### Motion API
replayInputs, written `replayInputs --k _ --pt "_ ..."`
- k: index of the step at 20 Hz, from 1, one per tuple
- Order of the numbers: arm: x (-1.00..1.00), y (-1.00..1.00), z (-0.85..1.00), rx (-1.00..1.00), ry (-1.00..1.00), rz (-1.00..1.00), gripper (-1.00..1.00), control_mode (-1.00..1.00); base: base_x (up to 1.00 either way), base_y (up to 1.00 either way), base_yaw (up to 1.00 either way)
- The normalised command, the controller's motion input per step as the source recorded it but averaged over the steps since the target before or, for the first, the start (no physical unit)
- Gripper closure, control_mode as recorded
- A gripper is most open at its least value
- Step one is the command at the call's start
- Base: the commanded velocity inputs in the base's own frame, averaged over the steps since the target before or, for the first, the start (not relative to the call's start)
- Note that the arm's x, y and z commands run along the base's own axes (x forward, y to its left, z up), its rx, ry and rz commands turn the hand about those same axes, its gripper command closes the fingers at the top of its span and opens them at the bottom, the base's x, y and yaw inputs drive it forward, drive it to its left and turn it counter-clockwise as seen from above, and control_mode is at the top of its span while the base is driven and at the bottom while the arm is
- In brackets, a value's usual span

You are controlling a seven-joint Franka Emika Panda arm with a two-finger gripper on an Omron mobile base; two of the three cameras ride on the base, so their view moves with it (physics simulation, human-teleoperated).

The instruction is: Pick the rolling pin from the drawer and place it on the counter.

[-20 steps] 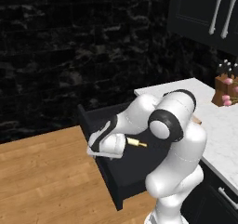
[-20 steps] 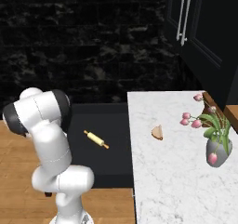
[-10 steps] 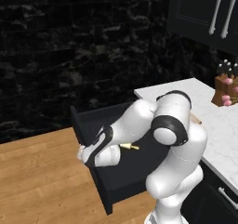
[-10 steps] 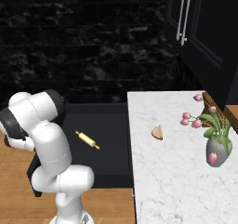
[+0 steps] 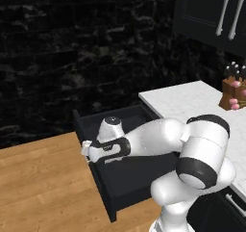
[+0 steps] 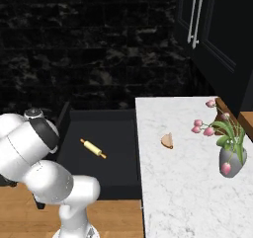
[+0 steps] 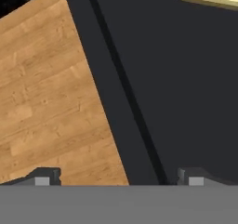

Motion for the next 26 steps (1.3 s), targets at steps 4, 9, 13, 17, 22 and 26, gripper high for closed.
replayInputs --k 4,9,13,17,22,26 --pt "0.12 0.0 1.0 -0.18 0.0 0.03 -1.0 -1.0 0.0 0.0 0.0" --pt "0.25 -0.1 1.0 -0.29 0.0 0.18 -1.0 -1.0 0.0 0.0 0.0" --pt "0.43 -0.64 0.99 -0.16 -0.09 0.46 -1.0 -1.0 0.0 0.0 0.0" --pt "0.39 -0.83 0.53 -0.08 -0.03 0.49 -1.0 -1.0 0.0 0.0 0.0" --pt "0.82 -0.86 -0.19 0.0 0.06 0.37 -1.0 -1.0 0.0 0.0 0.0" --pt "0.49 -0.58 -0.85 0.05 0.0 0.33 -1.0 -1.0 0.0 0.0 0.0"
